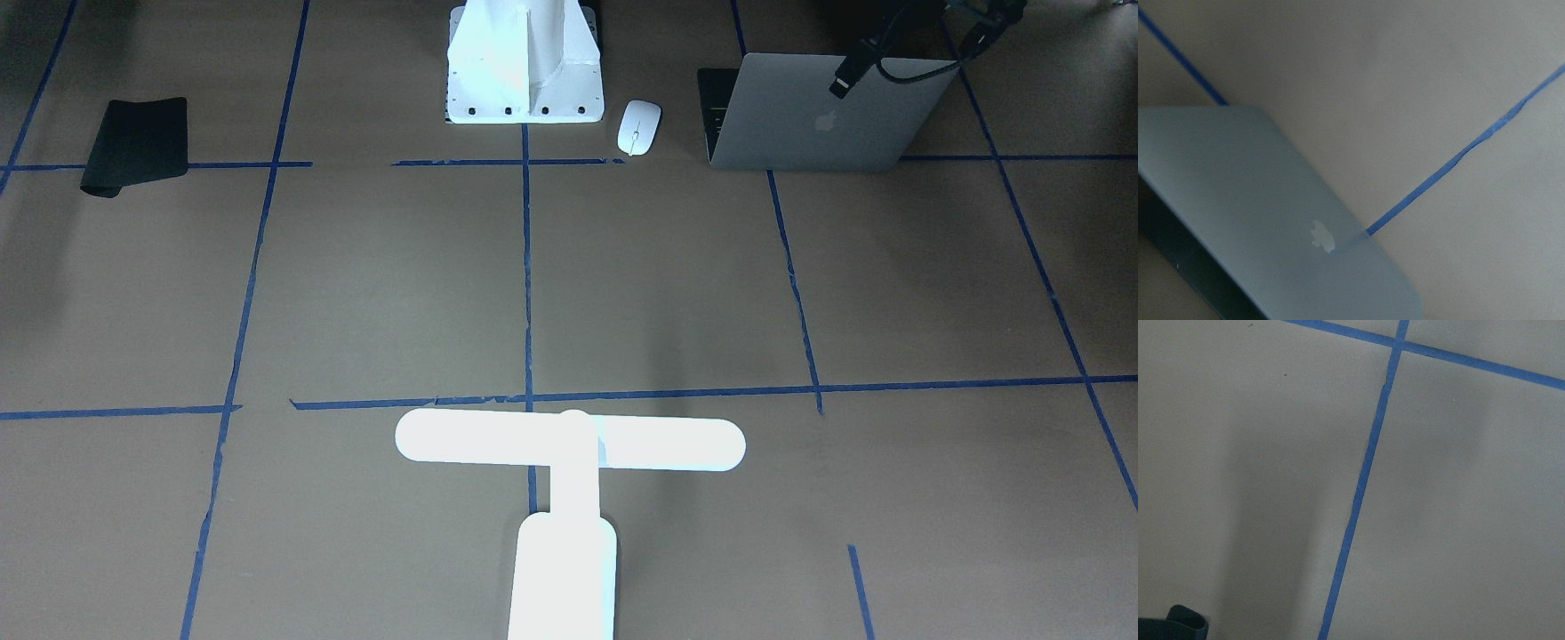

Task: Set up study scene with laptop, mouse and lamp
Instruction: 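Reach the left gripper down to the grey laptop near the robot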

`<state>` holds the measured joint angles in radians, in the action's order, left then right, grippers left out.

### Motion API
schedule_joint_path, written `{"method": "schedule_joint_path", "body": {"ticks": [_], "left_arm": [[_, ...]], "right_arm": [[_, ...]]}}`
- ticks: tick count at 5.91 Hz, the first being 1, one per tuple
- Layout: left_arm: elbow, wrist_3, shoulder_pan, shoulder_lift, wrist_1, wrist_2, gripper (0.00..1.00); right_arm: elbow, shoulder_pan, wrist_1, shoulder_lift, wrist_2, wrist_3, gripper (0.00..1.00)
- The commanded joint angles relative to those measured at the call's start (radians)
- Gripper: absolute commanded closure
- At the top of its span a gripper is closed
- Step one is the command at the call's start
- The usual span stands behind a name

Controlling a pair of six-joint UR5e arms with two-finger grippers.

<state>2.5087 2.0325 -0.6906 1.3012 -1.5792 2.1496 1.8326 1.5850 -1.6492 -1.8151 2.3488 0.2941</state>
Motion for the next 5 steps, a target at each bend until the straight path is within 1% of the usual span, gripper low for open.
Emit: {"method": "schedule_joint_path", "body": {"ticks": [1,2,3,5], "left_arm": [[0.009,0.069,0.04,-0.058,-0.001,-0.003,0.0],[0.01,0.077,0.042,-0.075,0.001,-0.007,0.0],[0.01,0.078,0.049,-0.083,0.001,-0.007,0.0],[0.004,0.116,0.075,-0.082,0.001,-0.008,0.0]], "right_arm": [[0.01,0.0,0.021,-0.021,0.006,0.0,0.0],[0.008,0.0,0.113,-0.064,0.006,-0.006,0.0],[0.008,0.0,0.174,-0.09,0.006,-0.009,0.0],[0.01,0.0,0.186,-0.09,0.006,-0.01,0.0]]}}
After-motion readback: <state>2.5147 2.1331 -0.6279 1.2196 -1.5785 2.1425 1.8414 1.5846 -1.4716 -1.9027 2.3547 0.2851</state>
